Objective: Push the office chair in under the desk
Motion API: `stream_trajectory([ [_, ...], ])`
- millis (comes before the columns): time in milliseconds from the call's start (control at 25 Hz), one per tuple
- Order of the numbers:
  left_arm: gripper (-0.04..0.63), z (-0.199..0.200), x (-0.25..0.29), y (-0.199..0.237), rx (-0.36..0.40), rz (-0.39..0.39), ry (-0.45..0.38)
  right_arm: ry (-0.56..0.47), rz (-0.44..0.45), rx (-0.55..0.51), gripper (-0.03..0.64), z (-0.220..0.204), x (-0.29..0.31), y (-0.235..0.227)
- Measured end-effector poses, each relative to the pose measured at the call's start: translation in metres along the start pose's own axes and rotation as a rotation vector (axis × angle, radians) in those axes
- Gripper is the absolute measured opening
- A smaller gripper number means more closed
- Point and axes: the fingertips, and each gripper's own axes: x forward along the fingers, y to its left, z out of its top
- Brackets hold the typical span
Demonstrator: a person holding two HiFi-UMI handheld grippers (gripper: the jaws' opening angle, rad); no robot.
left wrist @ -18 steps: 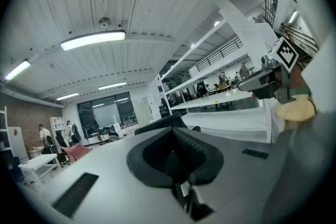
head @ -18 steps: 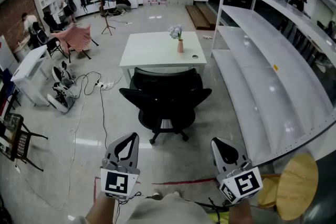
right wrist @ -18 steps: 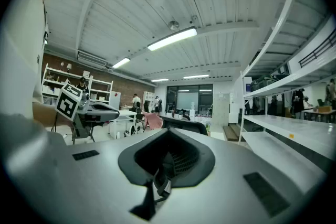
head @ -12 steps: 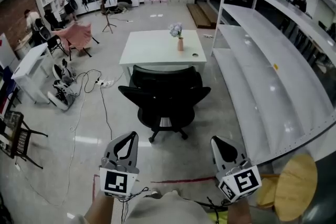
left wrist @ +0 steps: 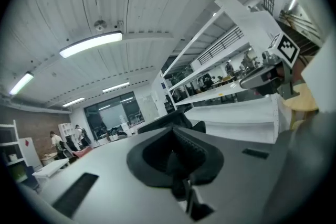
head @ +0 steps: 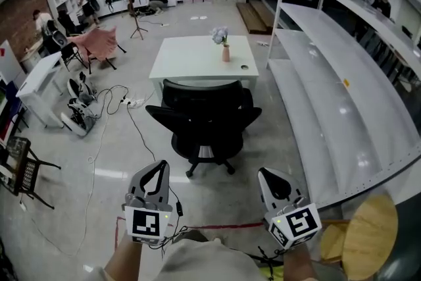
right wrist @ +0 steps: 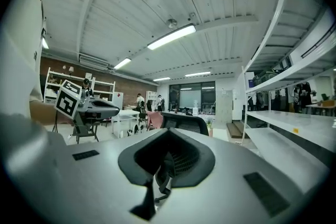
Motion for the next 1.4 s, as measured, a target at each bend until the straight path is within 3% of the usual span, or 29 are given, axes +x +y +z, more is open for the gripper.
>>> stream_trajectory([
  [120,0.006,-0.011,0.001,0.006,0.009,0.037,0.049,0.032,0.005,-0.002,0.006,-0.008,0.004,-0.003],
  [520,0.006,-0.029,0.024,0.018,0.097,0.004,0.105,0.161,-0.008,-0.039,0.011,-0.03,0.036,-0.023],
  [600,0.009,-0.033,0.035,0.02,0.131,-0.014,0.103,0.192,0.026,-0.053,0.05,-0.036,0.046,-0.023],
  [720,0.111,-0.039,0.054,0.02,0.221,-0.062,0.108,0.223,0.094,-0.075,0.132,-0.042,0.066,-0.021],
  [920,0.183,-0.064,0.089,0.029,0.29,-0.112,0.157,0.295,0.111,-0.145,0.175,-0.057,0.1,-0.036],
  [1080,0.198,-0.077,0.116,0.042,0.306,-0.125,0.141,0.335,0.129,-0.189,0.201,-0.067,0.131,-0.05],
  [1400,0.216,-0.118,0.181,0.061,0.353,-0.216,0.215,0.437,0.148,-0.231,0.228,-0.091,0.192,-0.078],
])
